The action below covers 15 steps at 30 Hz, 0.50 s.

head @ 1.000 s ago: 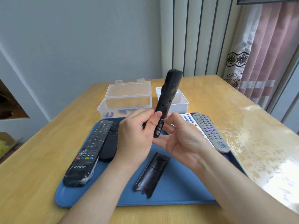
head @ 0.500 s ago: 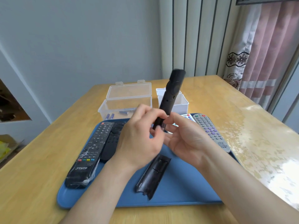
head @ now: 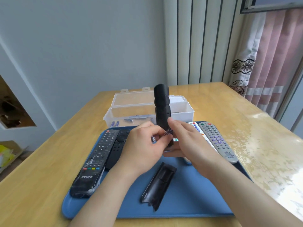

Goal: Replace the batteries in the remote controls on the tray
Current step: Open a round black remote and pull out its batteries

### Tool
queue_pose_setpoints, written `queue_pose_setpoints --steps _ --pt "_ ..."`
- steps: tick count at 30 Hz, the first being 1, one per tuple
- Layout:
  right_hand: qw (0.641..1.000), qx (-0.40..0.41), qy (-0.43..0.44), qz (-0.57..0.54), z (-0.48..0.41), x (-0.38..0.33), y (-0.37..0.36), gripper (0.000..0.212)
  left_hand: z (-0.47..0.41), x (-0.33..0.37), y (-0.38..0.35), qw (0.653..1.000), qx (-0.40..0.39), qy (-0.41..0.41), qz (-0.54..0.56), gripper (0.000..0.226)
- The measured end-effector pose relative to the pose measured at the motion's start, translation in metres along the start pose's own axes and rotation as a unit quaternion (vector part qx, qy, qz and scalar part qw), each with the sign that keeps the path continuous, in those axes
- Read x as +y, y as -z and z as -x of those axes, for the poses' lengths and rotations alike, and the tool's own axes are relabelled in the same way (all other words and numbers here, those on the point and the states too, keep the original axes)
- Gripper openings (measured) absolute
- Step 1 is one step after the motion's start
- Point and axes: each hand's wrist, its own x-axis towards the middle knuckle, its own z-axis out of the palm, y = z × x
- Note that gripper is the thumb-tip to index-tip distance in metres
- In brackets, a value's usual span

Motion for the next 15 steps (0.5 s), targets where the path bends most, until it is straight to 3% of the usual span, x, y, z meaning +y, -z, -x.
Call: queue_pose_setpoints --steps 3,5,7,11,15 --pt "0.987 0.011 0.025 0.16 -0.002 0.001 0.008 0.037 -0.002 0.001 0.016 0.959 -0.227 0.086 0.147 0.029" --pt "0.966 -0.034 0.018 0.256 -0.003 0.002 0.013 0.036 -0.002 0.0 0.023 0.929 -0.3 0.114 0.186 0.036" --pt "0.942 -0.076 0.01 0.328 -0.002 0.001 0.016 0.041 -0.001 -0.001 0.027 0.91 -0.344 0.131 0.191 0.026" --pt "0.892 -0.053 0.053 0.445 0.002 -0.002 0.019 0.038 -0.003 -0.009 0.032 0.904 -0.335 0.149 0.218 0.015" --pt "0.904 0.014 0.115 0.411 -0.004 -0.001 0.022 0.043 -0.004 -0.009 0.025 0.938 -0.217 0.15 0.227 0.015"
